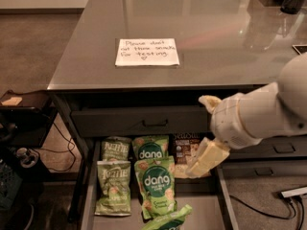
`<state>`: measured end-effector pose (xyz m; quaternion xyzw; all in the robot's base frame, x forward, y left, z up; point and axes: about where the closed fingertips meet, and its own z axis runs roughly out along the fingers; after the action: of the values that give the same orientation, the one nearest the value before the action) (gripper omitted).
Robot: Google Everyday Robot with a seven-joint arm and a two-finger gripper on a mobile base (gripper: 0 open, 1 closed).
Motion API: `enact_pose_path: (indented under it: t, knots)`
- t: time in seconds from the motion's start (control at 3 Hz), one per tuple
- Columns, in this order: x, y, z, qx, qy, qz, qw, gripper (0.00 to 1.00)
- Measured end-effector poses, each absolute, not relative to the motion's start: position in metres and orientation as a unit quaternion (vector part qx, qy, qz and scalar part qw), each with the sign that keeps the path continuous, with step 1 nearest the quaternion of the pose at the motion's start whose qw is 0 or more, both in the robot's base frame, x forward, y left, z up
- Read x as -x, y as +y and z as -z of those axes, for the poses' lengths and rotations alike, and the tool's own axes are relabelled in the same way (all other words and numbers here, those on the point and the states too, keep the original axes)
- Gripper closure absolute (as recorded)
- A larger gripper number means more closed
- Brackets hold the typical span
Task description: Pick green jalapeno chip bag from middle drawer and place on counter
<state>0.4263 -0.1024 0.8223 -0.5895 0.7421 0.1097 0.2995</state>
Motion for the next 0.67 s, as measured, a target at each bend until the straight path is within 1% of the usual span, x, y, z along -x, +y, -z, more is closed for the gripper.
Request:
enact_pose_path:
  t: [0.33, 0.67]
  knots:
    - [-0.4288, -0.0591, -0.7669, 0.600, 0.733, -0.152, 0.282, 0.00]
    - [-0.4301, -0.0571, -0.7623, 0.600, 0.732, -0.154, 0.282, 0.00]
